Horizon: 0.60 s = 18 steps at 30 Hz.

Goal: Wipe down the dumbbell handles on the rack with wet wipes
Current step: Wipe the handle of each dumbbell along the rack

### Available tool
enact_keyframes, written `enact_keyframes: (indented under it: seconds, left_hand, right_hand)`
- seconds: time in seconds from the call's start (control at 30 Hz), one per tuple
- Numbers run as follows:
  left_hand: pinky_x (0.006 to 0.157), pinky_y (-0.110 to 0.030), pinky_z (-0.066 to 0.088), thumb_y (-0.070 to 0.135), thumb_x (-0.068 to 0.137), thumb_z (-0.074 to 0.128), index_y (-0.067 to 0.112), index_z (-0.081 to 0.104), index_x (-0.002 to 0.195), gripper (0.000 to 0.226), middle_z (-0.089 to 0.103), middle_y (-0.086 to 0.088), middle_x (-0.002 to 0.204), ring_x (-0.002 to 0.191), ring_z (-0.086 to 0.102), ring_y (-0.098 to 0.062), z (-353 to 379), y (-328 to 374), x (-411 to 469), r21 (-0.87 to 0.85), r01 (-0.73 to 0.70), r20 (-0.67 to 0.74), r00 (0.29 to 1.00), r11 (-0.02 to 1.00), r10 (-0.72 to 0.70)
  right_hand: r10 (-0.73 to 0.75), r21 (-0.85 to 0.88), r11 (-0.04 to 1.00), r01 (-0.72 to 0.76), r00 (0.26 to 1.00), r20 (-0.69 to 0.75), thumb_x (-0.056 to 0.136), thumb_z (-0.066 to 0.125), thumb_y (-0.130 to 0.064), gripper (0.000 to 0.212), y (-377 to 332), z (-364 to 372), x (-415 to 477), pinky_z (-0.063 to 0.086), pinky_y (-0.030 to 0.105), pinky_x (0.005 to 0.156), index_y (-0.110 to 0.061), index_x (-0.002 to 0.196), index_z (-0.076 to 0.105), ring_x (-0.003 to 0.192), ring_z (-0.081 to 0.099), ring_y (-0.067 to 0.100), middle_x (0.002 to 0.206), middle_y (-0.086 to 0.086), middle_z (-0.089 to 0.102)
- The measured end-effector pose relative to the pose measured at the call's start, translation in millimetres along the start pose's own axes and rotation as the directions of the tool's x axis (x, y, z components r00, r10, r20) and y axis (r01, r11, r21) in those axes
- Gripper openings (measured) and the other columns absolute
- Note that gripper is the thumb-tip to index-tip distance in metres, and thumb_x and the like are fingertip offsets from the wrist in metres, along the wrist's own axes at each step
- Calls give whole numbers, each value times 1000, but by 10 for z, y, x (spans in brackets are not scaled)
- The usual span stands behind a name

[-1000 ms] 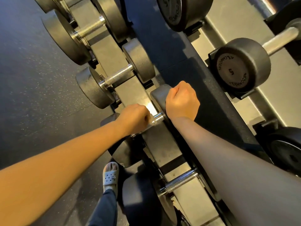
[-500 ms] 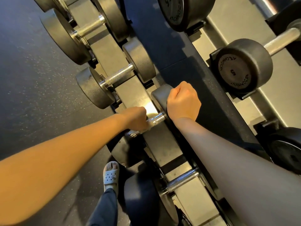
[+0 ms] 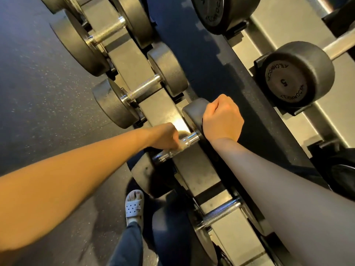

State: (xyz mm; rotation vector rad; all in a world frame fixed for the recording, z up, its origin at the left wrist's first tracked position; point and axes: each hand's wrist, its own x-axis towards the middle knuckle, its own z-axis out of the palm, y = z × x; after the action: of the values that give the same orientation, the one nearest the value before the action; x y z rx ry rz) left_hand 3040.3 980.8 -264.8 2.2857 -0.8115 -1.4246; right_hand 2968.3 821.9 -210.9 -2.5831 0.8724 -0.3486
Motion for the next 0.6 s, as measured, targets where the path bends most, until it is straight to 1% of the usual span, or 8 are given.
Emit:
enact_keyframes:
  seconds: [0.1, 0.17, 0.23, 0.3, 0.37, 0.47, 0.5, 0.6]
  left_hand:
    - [71, -32, 50, 23, 85, 70, 12, 71, 80, 12, 66, -5, 79, 74, 60, -21, -55, 7, -9, 120, 31, 60, 997, 992, -38]
    - [73, -27, 50, 22, 87, 69, 12, 69, 81, 12, 66, -5, 82, 77, 63, -17, -65, 38, 49, -122, 1, 24, 1000, 993, 2]
    - [73, -21, 49, 13, 97, 64, 9, 69, 91, 8, 64, -6, 85, 75, 62, -13, -60, 124, 86, -466, -1, -30, 999, 885, -15]
    - [86, -33, 49, 9, 100, 59, 8, 67, 88, 15, 63, -12, 88, 81, 60, -21, -40, 168, 172, -638, 33, -54, 995, 770, -87]
    - [82, -31, 48, 7, 101, 56, 10, 63, 82, 20, 61, -9, 83, 77, 57, -20, -34, 184, 260, -650, 122, 15, 989, 750, -148]
    - [55, -17, 42, 7, 101, 51, 9, 56, 78, 24, 55, -3, 66, 56, 50, -9, -53, 183, 328, -626, 256, 218, 964, 737, -150]
    - [54, -16, 42, 9, 102, 50, 8, 55, 77, 26, 56, -3, 63, 53, 51, -9, -43, 170, 331, -586, 267, 235, 960, 765, -155]
    - [87, -34, 57, 19, 89, 65, -1, 71, 95, 21, 73, -16, 95, 86, 71, -29, -16, 30, 310, -493, 231, 150, 972, 839, -180]
  right_hand:
    - [9, -18, 1000, -9, 1000, 15, 102, 47, -25, 19, -20, -22, 4, 43, 24, 56, -16, 89, 58, 72, 55, 14, 79, 0, 56]
    - [17, -36, 999, -16, 1000, 25, 102, 49, -25, 18, -35, -31, 5, 49, 26, 60, -16, 92, 59, 74, 57, 14, 82, 0, 58]
    - [29, -50, 998, -28, 999, 21, 102, 51, -26, 16, -43, -37, 5, 50, 25, 63, -16, 96, 62, 77, 58, 14, 85, -1, 59]
    - [34, -64, 997, -33, 999, 14, 103, 51, -27, 16, -46, -33, 10, 49, 24, 65, -17, 97, 63, 78, 58, 13, 87, -2, 59]
    - [36, -69, 997, -36, 999, 9, 103, 50, -27, 17, -47, -25, 13, 49, 24, 66, -17, 96, 62, 78, 58, 13, 87, -2, 60]
    - [36, -75, 997, -35, 999, 1, 103, 49, -27, 17, -50, -27, 8, 51, 26, 67, -18, 95, 61, 78, 58, 13, 85, -3, 59]
    - [33, -77, 996, -33, 999, 2, 103, 49, -26, 17, -48, -29, 8, 51, 26, 66, -18, 94, 61, 78, 58, 13, 85, -3, 59]
    - [35, -74, 997, -33, 999, 26, 103, 46, -26, 18, -44, -40, 16, 43, 23, 64, -17, 94, 60, 78, 57, 13, 85, -2, 58]
